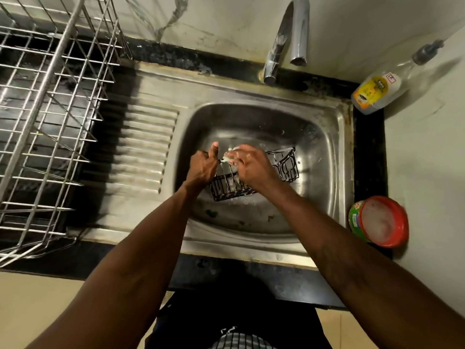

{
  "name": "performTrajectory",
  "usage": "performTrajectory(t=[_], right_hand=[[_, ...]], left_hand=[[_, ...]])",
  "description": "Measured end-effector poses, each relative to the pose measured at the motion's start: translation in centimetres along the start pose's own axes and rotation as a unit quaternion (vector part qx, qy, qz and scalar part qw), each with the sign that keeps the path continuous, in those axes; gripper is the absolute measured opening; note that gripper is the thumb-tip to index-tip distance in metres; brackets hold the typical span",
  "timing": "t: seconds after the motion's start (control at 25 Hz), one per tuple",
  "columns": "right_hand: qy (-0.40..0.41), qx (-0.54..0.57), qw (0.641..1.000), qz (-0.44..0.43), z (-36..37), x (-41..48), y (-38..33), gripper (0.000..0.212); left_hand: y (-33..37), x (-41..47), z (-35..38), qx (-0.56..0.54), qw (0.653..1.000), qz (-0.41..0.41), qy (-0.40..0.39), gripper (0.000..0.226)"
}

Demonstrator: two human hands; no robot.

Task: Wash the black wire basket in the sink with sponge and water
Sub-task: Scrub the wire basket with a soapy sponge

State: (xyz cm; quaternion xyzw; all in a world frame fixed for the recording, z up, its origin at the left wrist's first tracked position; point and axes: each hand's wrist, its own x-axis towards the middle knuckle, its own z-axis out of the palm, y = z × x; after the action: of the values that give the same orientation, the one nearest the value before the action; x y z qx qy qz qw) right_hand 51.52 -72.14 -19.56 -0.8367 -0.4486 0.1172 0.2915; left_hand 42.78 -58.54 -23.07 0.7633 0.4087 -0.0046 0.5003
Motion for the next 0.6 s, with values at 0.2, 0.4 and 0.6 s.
performTrajectory(t=[0.2, 0.4, 0.6], right_hand=[[-0.086, 0.017, 0.995, -0.039, -0.5, -6.1, 1.5, 0.024], [-0.024, -0.004, 0.999, 0.044, -1.0, -1.8, 2.2, 0.033], [-0.071, 0.055, 0.995, 0.032, -2.3, -6.3, 1.7, 0.024]], left_hand=[[0.1, 0.4, 0.5, 0.007, 0.999, -0.005, 0.047, 0.071], [0.2, 0.1, 0.4, 0.014, 0.998, 0.006, 0.053, 0.070], [-0.2, 0.1, 0.4, 0.014, 0.999, 0.022, 0.042, 0.070]])
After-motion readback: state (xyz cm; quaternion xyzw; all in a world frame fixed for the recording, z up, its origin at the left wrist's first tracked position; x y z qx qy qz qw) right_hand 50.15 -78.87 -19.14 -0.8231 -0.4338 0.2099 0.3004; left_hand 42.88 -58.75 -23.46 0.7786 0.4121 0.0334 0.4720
